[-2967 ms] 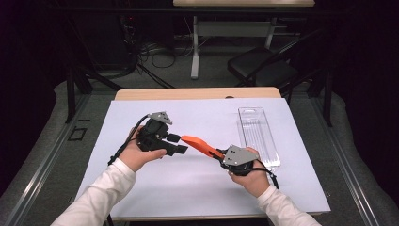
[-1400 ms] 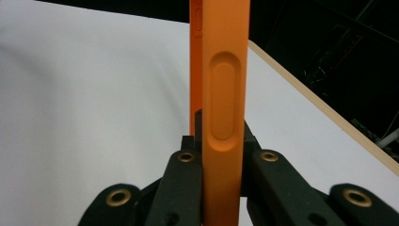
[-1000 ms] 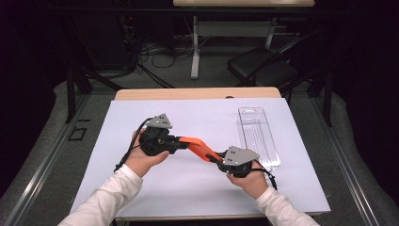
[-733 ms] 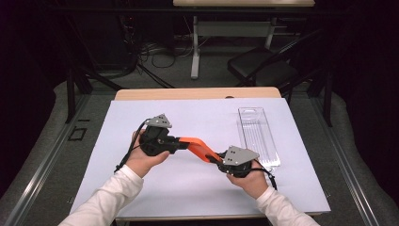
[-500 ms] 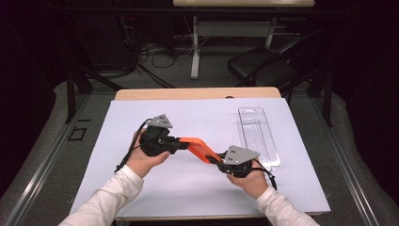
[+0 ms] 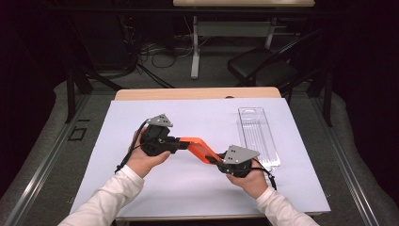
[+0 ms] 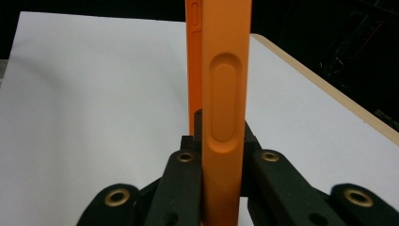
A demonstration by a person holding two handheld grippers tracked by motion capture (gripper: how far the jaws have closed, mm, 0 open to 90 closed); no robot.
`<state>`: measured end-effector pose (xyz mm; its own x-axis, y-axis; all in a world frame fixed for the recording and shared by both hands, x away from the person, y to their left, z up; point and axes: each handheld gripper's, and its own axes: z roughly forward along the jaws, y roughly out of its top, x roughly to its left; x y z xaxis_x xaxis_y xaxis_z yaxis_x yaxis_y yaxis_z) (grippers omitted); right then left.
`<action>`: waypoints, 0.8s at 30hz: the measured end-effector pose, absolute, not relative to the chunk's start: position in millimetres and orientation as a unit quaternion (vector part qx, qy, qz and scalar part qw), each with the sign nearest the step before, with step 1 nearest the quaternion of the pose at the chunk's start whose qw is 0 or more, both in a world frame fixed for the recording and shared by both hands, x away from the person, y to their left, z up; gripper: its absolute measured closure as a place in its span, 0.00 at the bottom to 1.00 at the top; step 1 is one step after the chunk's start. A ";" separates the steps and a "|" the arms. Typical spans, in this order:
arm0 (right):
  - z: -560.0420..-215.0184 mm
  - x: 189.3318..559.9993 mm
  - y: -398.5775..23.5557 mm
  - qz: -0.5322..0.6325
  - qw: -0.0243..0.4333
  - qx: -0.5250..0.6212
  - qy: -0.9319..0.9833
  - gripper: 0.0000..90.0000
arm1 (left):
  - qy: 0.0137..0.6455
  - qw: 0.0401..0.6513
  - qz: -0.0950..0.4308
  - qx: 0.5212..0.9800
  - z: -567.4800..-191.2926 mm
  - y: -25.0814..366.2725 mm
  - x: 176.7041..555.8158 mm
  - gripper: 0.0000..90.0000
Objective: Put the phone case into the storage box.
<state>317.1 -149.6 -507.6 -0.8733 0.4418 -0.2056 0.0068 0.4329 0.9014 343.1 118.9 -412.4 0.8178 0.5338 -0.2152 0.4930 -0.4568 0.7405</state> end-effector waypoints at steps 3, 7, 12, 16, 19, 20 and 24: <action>-507.9 317.2 -149.4 0.515 0.207 0.141 0.820 0.94 | 0.300 0.423 0.023 0.854 -412.0 118.4 343.0 0.90; -507.8 317.0 -149.2 0.517 0.203 0.145 0.819 0.93 | 0.301 0.421 0.021 0.855 -411.0 118.8 343.1 0.91; -507.6 317.5 -149.3 0.519 0.200 0.149 0.818 0.92 | 0.305 0.419 0.023 0.855 -410.0 117.6 343.2 0.91; -507.1 317.7 -149.6 0.519 0.199 0.154 0.817 0.89 | 0.309 0.417 0.022 0.855 -409.3 116.4 344.0 0.91; -506.9 318.0 -149.8 0.519 0.201 0.155 0.816 0.86 | 0.311 0.415 0.020 0.855 -408.6 115.7 344.5 0.91; -507.0 318.0 -149.8 0.519 0.201 0.156 0.816 0.85 | 0.312 0.415 0.021 0.854 -408.7 115.3 344.7 0.91; -507.3 317.9 -149.4 0.516 0.201 0.159 0.817 0.83 | 0.317 0.413 0.019 0.854 -408.8 114.8 345.3 0.91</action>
